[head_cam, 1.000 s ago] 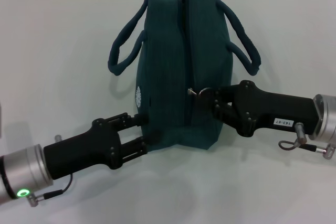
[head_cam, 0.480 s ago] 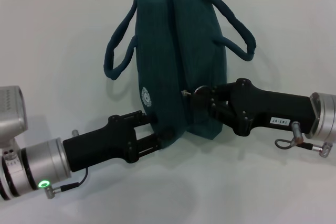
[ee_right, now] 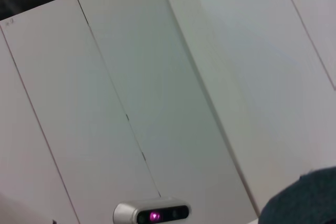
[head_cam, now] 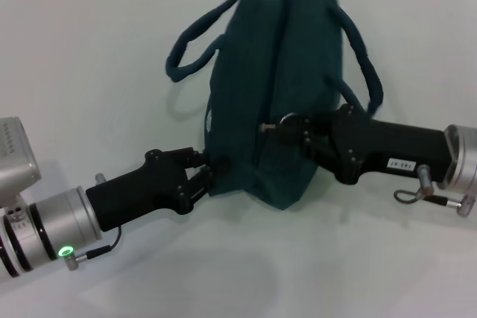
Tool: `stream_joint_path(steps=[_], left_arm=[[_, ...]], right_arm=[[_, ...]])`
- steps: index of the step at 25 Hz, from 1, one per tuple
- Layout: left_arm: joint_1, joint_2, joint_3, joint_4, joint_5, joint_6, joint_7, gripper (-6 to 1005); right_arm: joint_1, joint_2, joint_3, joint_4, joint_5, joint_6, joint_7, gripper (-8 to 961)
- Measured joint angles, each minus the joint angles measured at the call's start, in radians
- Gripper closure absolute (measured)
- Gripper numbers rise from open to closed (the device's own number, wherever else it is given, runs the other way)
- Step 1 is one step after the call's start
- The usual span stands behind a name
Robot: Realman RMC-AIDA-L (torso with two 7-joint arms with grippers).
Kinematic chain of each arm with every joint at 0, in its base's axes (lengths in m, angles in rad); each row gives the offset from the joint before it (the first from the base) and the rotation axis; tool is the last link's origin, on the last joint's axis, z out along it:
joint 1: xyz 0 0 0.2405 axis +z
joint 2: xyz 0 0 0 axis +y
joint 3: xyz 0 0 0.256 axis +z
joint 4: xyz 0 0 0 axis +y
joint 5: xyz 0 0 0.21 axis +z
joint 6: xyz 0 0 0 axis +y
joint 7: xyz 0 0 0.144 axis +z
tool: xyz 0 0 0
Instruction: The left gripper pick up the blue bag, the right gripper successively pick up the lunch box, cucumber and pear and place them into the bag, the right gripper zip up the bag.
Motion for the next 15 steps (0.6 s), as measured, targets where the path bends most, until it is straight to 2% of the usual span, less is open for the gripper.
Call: stream_joint_path(steps=[6,15], left_arm=[[-0.005,0.002,0.011,0.000,0.007,-0.024,0.004,840],[-0.007,0.005,0.035,0.006,0.008,-0.037,0.028,942]], right_arm=[[0.009,-0.015,0.017,-0.003,0.001,-0.008,0.009,921],[0.010,-0.017,0.075,-0.005,-0.009,-0.001,0.002,952]])
